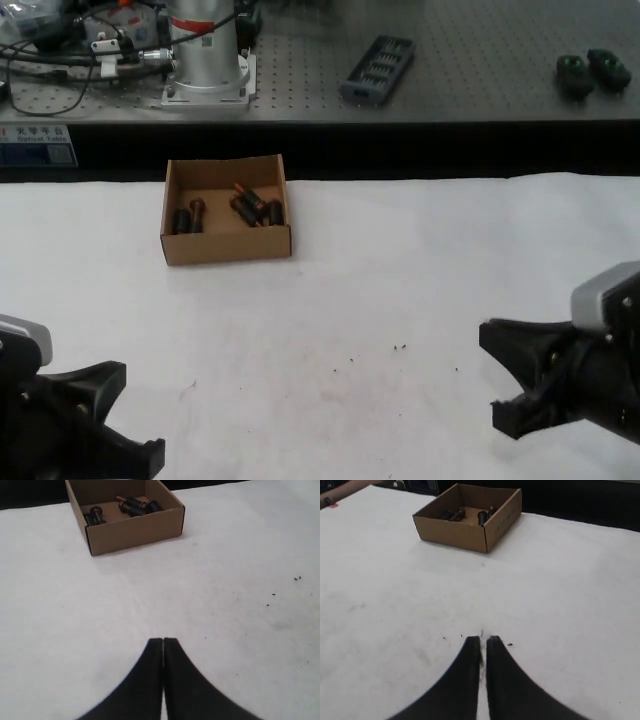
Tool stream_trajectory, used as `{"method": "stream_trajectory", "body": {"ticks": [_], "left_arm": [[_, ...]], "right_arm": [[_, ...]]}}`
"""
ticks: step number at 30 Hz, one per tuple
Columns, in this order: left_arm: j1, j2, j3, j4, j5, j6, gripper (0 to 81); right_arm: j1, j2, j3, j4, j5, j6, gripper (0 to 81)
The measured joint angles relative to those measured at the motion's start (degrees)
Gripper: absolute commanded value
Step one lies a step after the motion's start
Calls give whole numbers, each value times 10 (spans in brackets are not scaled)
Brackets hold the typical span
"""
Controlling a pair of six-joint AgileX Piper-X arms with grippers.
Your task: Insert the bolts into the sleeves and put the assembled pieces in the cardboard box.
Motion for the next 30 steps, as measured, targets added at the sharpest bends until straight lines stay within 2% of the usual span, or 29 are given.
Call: {"method": "stream_trajectory", "body": {"ticks": [2,8,30], "left_arm": [[0,0,0,0,0,0,7],[0,0,0,0,0,0,7],[0,0,0,0,0,0,7]], "right_arm": [[0,0,0,-22,0,42,45],[0,0,0,-44,0,82,45],[0,0,0,-44,0,90,45]]}}
